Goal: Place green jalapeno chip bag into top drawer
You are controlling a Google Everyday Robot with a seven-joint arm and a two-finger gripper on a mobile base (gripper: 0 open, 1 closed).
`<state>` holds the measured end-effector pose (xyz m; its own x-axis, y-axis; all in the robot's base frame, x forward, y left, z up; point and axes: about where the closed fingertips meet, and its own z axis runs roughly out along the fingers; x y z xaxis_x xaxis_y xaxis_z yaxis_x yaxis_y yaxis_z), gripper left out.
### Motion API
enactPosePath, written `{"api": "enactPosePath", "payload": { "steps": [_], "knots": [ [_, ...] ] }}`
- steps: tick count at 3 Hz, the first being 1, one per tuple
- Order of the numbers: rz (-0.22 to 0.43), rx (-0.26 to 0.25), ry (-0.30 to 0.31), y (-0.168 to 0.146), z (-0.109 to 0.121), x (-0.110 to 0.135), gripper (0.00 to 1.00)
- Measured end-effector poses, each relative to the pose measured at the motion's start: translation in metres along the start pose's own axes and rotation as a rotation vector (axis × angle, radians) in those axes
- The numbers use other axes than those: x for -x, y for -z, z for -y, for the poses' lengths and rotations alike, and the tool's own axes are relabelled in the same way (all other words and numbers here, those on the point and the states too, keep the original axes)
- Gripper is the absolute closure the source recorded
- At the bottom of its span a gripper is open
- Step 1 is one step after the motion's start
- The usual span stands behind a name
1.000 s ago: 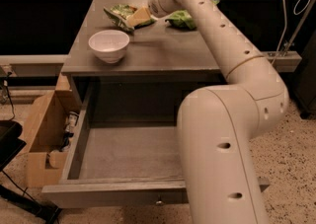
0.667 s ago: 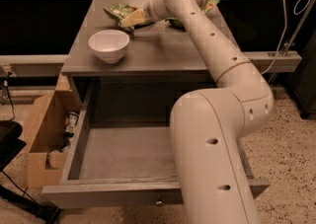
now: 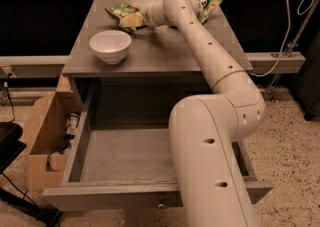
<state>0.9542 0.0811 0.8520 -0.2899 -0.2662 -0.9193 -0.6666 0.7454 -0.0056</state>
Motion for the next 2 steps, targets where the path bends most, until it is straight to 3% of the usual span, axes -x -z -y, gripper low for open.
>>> {"api": "enactPosePath", "payload": {
  "steps": [1, 2],
  "knots": [
    [0.058, 0.042, -0.034, -0.005, -0.007, 0.008, 0.41],
    [0.115, 0.08, -0.018, -0.004, -0.016, 0.023, 0.72]
  ]
}}
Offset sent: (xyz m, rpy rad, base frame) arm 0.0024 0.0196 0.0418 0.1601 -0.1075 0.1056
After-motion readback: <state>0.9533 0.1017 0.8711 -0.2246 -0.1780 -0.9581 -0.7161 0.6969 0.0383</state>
